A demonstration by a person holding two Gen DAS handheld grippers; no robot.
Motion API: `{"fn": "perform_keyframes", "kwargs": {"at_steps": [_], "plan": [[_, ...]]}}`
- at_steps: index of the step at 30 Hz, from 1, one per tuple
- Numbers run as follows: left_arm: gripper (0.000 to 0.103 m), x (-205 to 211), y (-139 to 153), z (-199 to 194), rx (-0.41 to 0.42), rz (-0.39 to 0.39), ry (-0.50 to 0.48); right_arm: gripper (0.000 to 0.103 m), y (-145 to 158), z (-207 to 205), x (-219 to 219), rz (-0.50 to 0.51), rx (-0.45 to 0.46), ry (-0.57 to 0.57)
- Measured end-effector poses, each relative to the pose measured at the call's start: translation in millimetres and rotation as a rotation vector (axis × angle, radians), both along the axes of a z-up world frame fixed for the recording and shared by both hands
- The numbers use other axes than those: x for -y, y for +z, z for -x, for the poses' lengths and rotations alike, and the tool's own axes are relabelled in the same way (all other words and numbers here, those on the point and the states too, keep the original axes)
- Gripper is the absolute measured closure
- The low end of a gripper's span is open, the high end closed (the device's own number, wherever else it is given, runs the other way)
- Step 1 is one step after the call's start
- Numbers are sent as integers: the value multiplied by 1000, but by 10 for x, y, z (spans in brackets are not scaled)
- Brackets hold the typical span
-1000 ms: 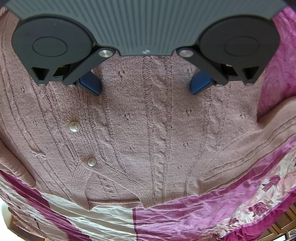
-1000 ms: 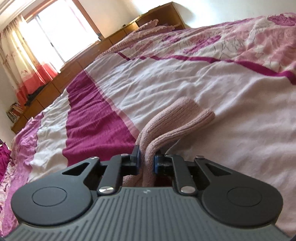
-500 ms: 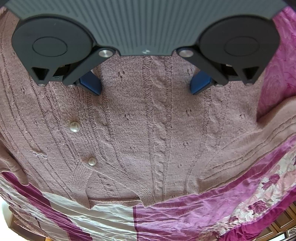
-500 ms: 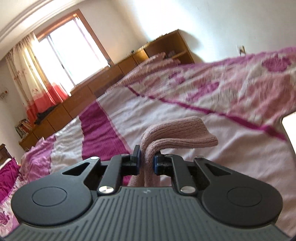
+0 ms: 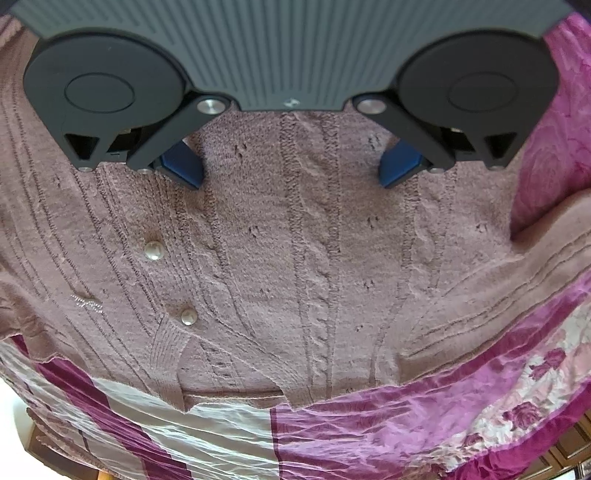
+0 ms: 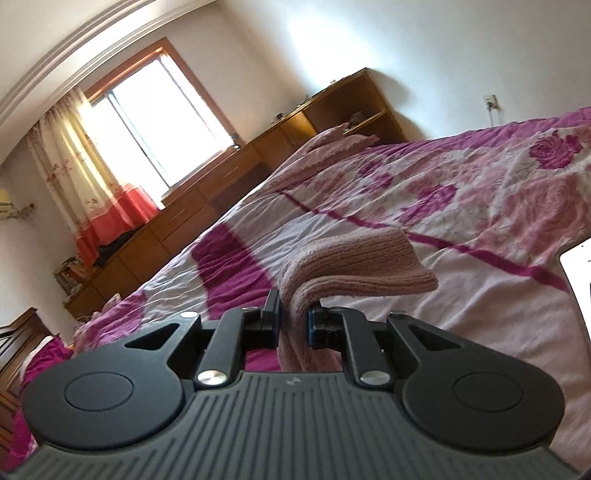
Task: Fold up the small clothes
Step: 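Lift the sleeve with the right tool, carry it across the body, release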
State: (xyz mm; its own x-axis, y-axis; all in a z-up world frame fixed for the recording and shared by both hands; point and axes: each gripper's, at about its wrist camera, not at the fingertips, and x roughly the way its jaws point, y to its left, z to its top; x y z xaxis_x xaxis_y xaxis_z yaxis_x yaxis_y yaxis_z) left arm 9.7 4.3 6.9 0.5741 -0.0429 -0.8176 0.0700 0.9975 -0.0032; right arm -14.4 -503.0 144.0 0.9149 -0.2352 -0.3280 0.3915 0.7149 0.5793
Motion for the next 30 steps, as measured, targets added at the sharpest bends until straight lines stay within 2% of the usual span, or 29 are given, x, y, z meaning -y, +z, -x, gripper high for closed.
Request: {"fn": "perform_keyframes", "kwargs": {"at_steps": [4, 10, 17, 23, 30], "plan": [[0, -56, 72, 26, 9, 6, 5, 88, 211, -22, -276, -2, 24, 58], [0, -167, 246, 77, 69, -5, 18, 88, 546, -105, -771, -30, 80, 170], [0, -308, 446, 142, 131, -9, 38, 88, 765, -334, -1521, -57, 115, 310], [0, -462, 551, 215, 157, -2, 69, 88, 696, -526, -2154, -61, 103, 378], [0, -668, 645, 288, 186, -1, 118, 88, 255, -717, -2755, -54, 26, 415]]}}
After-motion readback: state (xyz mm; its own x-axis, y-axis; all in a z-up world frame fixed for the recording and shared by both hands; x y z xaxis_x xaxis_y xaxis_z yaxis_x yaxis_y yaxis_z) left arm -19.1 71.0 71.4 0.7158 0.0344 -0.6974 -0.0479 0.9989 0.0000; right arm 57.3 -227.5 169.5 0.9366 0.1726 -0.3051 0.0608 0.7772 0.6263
